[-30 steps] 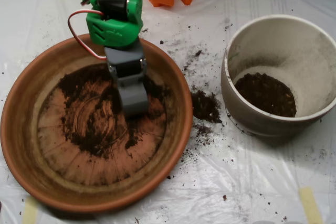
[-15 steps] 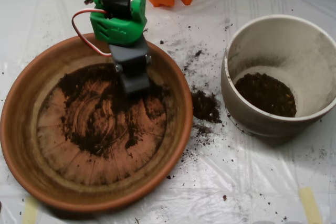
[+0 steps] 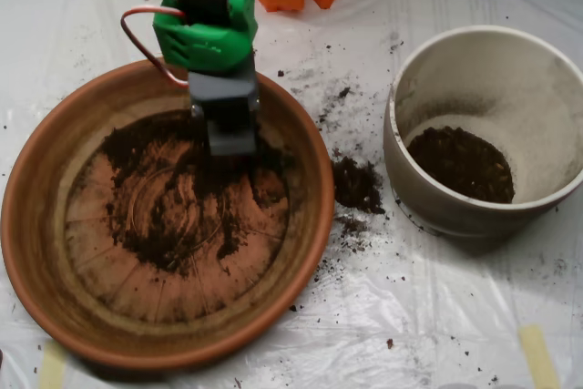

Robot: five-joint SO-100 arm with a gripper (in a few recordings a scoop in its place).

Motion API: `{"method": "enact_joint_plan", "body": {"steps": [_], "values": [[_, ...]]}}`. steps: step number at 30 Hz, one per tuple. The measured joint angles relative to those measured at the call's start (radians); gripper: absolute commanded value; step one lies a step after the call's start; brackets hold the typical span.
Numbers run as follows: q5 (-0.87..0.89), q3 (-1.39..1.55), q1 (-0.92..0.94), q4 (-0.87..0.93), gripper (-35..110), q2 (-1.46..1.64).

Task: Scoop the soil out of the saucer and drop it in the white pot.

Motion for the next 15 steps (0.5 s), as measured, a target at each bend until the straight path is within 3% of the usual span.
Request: {"method": "enact_joint_plan", "body": {"steps": [15], "values": [[0.196, -0.476, -0.311, 0.284, -1, 0.198]]}}
